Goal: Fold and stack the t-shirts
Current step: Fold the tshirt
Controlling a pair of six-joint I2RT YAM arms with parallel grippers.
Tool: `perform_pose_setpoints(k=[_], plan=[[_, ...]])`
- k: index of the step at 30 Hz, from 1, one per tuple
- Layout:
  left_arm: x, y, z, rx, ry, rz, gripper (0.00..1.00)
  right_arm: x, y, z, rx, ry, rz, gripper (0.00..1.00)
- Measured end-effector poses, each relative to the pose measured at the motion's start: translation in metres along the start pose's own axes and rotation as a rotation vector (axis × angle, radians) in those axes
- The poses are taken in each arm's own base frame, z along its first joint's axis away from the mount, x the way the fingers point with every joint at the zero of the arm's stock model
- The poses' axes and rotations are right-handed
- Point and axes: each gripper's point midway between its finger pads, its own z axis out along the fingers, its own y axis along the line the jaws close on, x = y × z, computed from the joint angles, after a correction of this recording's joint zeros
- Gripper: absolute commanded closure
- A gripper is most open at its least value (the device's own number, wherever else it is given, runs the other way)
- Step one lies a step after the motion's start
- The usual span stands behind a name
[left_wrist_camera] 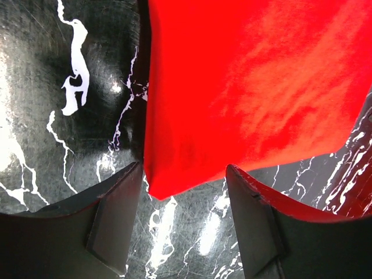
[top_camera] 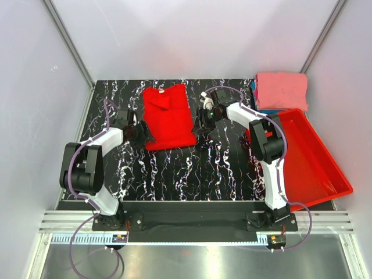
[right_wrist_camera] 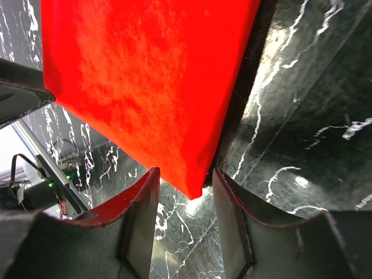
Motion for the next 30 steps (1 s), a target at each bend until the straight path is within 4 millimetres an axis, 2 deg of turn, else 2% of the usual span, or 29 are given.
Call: perform_pose_setpoints(k=[10,14,15,19,22,24,25,26,28,30], plan=[[-0.002,-0.002,0.009,0.019,-0.002,0.005,0.33,0.014,0.002,0.017,0.006,0.028,0.000,0.51],[-0.002,-0.003,0.010,0.023,-0.006,0.008,0.32,0.019,0.001,0.021,0.010,0.031,0.000,0.57],[-0.002,-0.003,0.010,0.023,-0.006,0.009,0.32,0.021,0.000,0.022,0.012,0.036,0.004,0.62],[0.001,-0.006,0.010,0.025,-0.001,0.018,0.38,0.028,-0.004,0.025,0.013,0.038,0.018,0.73],[0.005,-0.007,0.012,0.026,0.005,0.027,0.53,0.032,-0.004,0.023,0.017,0.037,0.025,0.80],[0.007,-0.005,0.012,0.018,0.010,0.030,0.53,0.033,-0.004,0.022,0.020,0.035,0.029,0.82],[0.008,-0.005,0.012,0.014,0.012,0.031,0.50,0.033,-0.004,0.022,0.022,0.033,0.030,0.82],[0.009,-0.004,0.013,0.007,0.013,0.032,0.36,0.033,-0.005,0.022,0.025,0.031,0.030,0.80],[0.011,-0.001,0.013,-0.011,0.016,0.036,0.31,0.034,-0.004,0.020,0.027,0.028,0.031,0.69],[0.012,0.003,0.012,-0.030,0.020,0.030,0.31,0.033,-0.003,0.018,0.028,0.025,0.033,0.67]])
